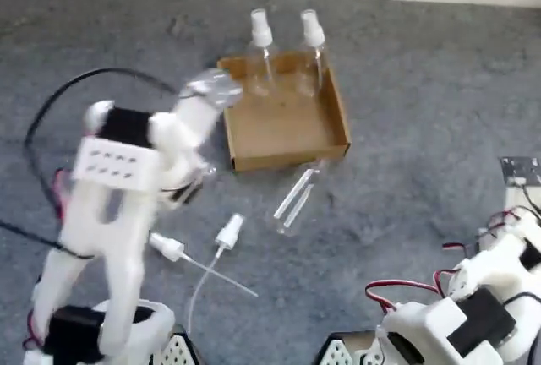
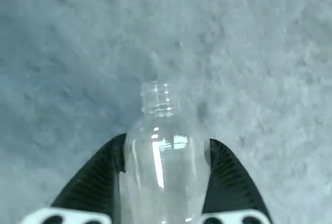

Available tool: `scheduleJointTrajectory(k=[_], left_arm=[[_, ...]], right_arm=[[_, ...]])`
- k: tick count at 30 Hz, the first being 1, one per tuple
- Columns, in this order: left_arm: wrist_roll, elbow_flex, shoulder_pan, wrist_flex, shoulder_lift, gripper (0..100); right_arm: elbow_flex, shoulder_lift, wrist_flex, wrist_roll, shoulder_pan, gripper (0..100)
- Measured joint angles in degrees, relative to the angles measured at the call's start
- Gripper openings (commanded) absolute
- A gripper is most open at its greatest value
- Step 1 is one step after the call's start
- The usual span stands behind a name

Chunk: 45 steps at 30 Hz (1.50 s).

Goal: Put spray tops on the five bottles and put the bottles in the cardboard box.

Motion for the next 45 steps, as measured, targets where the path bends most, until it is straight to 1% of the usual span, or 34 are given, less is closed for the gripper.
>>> scheduleJointTrajectory(k=[3, 6, 10, 14, 17, 19, 22, 26, 29, 33, 41, 45], left_arm=[[-5.1, 5.0, -9.5, -4.3, -1.6, 0], [-9.1, 10.0, -18.5, -11.2, -0.9, 0], [-11.8, 14.2, -25.5, -22.0, 4.5, 0], [-12.0, 14.3, -30.1, -32.4, 12.1, 0], [-12.0, 14.3, -30.9, -37.2, 18.5, 0], [-12.0, 14.3, -30.9, -40.6, 22.1, 0], [-12.0, 14.4, -30.9, -43.4, 25.7, 0], [-12.3, 14.4, -30.9, -44.2, 26.8, 0], [-12.3, 14.4, -30.9, -44.4, 26.9, 2], [-12.3, 14.4, -30.9, -44.4, 26.9, 10], [-12.3, 14.2, -30.9, -44.4, 26.9, 11], [-12.3, 11.4, -30.9, -43.8, 26.9, 11]], right_arm=[[0.0, 0.0, 0.0, -3.8, -4.7, 1.9], [-0.1, 0.1, 0.0, -6.8, -9.8, 1.9], [-0.1, 0.1, 0.0, -10.6, -15.1, 1.9], [-0.1, 0.2, 0.0, -11.5, -18.9, 2.3], [-0.1, 0.2, 0.0, -11.8, -21.5, 3.9], [-0.3, 0.2, 0.5, -11.9, -22.9, 8.2], [-1.8, 0.4, 6.5, -12.0, -24.7, 13.7], [-5.9, 0.7, 16.6, -12.2, -26.2, 14.2], [-7.1, 0.7, 20.6, -12.3, -27.0, 14.5], [-7.5, 0.7, 22.1, -12.3, -27.3, 14.6], [-7.5, 0.7, 22.2, -12.3, -27.3, 14.6], [-7.5, 0.7, 22.2, -12.3, -27.3, 14.6]])
